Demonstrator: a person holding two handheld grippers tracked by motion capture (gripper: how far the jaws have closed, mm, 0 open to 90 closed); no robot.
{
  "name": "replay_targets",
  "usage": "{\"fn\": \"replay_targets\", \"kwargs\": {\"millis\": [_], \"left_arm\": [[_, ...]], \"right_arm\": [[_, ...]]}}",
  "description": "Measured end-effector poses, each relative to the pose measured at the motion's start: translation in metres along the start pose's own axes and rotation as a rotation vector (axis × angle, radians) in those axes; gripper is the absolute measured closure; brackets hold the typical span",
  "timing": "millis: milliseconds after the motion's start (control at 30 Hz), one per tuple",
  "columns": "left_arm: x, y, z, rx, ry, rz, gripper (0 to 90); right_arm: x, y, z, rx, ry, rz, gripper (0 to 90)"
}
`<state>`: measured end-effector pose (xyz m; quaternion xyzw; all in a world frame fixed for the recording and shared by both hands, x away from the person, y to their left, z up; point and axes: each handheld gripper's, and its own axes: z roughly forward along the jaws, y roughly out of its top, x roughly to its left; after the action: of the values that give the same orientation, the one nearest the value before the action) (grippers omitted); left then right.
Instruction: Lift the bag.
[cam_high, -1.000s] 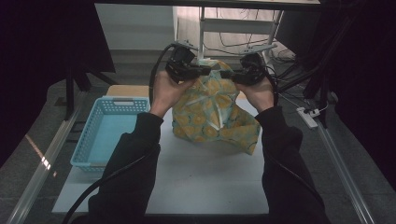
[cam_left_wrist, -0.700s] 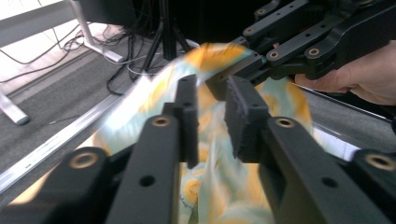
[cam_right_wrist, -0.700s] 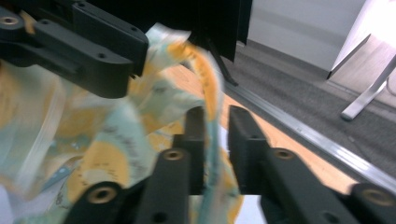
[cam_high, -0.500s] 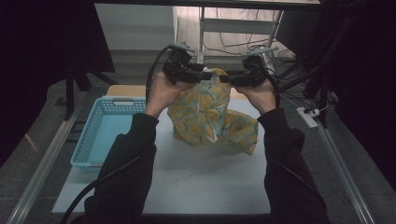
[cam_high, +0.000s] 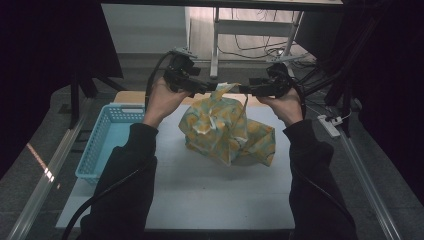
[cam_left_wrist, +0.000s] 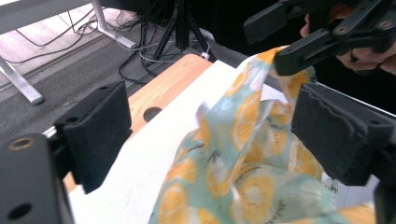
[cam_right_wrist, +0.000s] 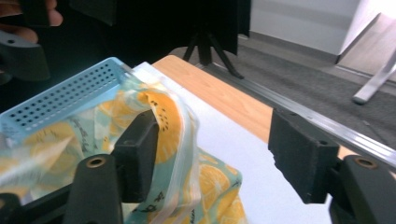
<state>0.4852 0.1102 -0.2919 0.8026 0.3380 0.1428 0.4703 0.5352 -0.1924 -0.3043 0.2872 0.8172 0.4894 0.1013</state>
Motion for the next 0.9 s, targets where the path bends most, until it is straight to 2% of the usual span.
{"fn": "replay_targets", "kwargs": {"millis": [200, 367, 667, 833, 900], "left_arm": [[0.003, -0.011, -0.007, -0.005, -0.004, 0.004, 4.6], [0.004, -0.025, -0.014, -0.010, -0.003, 0.005, 1.2], [0.008, -0.059, -0.027, -0.007, -0.002, -0.031, 0.0], [0.009, -0.077, -0.034, -0.006, -0.004, -0.054, 0.0], [0.009, -0.084, -0.038, -0.002, 0.000, -0.052, 0.0]], "right_arm": [[-0.002, -0.012, -0.004, 0.014, 0.024, 0.007, 28.7], [-0.003, -0.022, -0.006, 0.025, 0.014, 0.005, 24.8], [-0.001, -0.040, -0.012, -0.007, -0.018, -0.007, 13.3], [0.001, -0.051, -0.014, 0.005, -0.054, -0.015, 10.0], [0.002, -0.054, -0.015, 0.001, -0.057, -0.012, 9.1]]}}
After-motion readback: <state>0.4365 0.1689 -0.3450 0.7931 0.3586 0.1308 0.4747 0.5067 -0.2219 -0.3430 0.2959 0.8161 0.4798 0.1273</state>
